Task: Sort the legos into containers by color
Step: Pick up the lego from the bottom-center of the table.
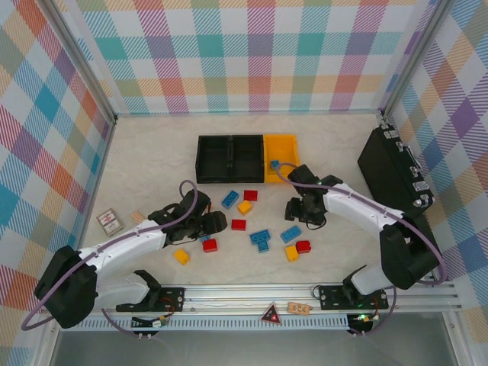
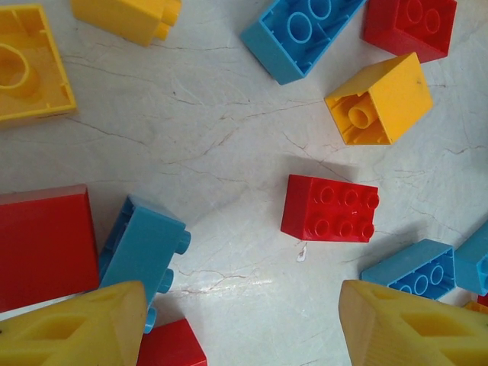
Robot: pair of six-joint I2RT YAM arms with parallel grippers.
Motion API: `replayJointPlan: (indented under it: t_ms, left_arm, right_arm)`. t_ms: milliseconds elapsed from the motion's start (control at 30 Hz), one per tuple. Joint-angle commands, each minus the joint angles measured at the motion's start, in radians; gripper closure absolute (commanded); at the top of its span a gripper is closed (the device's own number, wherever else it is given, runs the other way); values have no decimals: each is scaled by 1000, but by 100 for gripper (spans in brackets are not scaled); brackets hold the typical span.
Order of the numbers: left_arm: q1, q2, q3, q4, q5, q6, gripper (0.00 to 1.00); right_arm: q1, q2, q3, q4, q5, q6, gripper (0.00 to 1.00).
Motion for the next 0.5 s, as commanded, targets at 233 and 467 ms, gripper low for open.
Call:
replayJointPlan:
  t_ms: [233,467]
  left_arm:
    - [-28,25,-4,21,4,-5,32]
    - [-33,82,4,55,21,-11,33]
  right_arm:
    - [24,-123,-114,-75,-38,72,36]
    - [58,-189,-201,-83,-78,113,33]
